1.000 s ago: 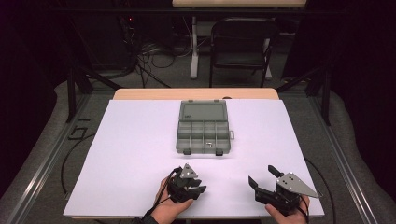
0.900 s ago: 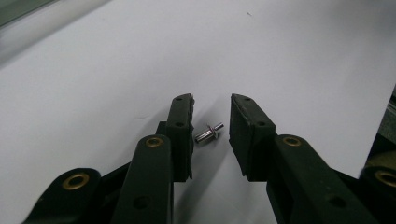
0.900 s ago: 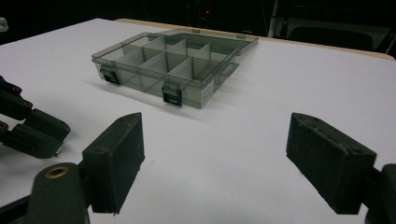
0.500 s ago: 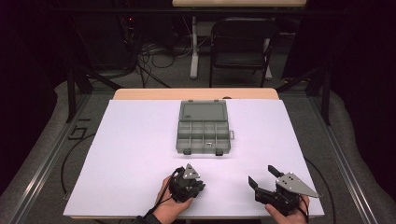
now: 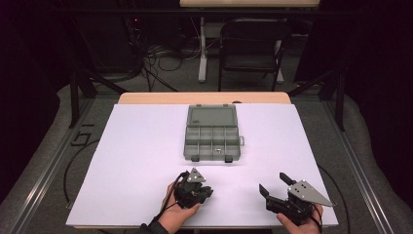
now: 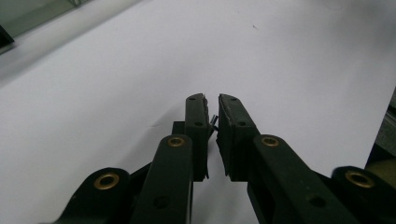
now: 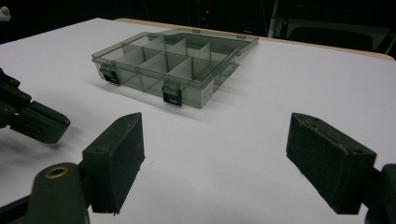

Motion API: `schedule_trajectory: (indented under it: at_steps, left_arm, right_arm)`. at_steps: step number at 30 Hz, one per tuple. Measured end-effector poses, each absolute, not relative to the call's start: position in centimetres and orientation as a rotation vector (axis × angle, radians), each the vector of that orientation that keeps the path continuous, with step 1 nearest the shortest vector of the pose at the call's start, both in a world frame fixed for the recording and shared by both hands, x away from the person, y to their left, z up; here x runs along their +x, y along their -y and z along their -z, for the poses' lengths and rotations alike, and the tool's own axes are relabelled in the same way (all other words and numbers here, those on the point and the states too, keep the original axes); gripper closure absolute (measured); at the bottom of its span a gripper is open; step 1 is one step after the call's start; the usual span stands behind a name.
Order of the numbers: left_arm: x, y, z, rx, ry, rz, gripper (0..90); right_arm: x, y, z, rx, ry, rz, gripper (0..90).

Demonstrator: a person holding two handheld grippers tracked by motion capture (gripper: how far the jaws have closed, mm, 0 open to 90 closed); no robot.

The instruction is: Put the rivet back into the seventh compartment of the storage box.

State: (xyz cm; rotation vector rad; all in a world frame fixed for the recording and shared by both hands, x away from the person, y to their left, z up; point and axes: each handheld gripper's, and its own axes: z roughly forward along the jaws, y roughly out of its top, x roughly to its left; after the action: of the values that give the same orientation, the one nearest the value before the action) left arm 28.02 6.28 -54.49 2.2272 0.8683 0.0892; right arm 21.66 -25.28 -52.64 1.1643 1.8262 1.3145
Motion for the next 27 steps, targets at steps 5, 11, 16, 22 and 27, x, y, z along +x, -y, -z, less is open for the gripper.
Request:
schedule_trajectory:
  at_steps: [5, 11, 16, 22, 27]
  left_arm:
    - [28.2, -6.5, 53.7, 2.203, -0.874, -0.091, 82.6]
    - [28.8, -6.7, 52.4, 2.176, -0.876, -0.099, 82.6]
    - [29.3, -6.7, 51.6, 2.159, -0.877, -0.114, 82.6]
    - [30.2, -6.3, 50.2, 2.142, -0.869, -0.123, 82.6]
    - [31.0, -6.1, 49.5, 2.12, -0.876, -0.115, 82.6]
  right_arm:
    - [21.7, 25.3, 52.6, 1.164, -1.826, -1.314, 19.0]
    - [21.6, 25.3, 52.6, 1.165, -1.828, -1.31, 19.0]
    - [21.7, 25.3, 52.6, 1.165, -1.827, -1.314, 19.0]
    - [21.7, 25.3, 52.6, 1.164, -1.827, -1.313, 19.0]
    - [21.6, 25.3, 52.6, 1.167, -1.829, -1.311, 19.0]
